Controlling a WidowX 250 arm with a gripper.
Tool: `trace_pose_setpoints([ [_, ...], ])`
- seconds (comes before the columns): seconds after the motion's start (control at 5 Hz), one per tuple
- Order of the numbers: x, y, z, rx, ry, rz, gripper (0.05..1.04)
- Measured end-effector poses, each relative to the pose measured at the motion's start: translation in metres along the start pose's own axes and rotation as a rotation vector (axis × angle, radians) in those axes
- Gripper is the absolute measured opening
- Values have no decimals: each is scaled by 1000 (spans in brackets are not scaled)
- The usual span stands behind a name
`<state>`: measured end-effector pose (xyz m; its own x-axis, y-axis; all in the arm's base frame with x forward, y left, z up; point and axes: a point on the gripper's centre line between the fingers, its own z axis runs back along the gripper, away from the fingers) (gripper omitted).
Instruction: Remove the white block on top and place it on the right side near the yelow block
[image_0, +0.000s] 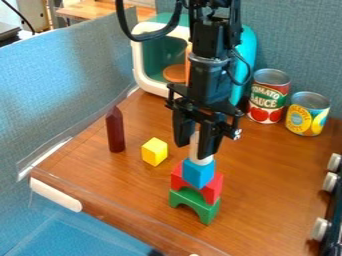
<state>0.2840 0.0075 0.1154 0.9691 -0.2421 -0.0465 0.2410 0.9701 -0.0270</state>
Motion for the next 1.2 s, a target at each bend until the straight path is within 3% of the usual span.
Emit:
trace_pose_setpoints([
  [0.2,0,7,6,-11,-4,36,510],
  [0.4,12,27,27,9,-83,115,510],
  [0.6,22,49,40,33,-126,175,510],
  [1.0,47,79,-23,62,31,115,510],
  [1.2,46,79,-29,45,46,99,510],
])
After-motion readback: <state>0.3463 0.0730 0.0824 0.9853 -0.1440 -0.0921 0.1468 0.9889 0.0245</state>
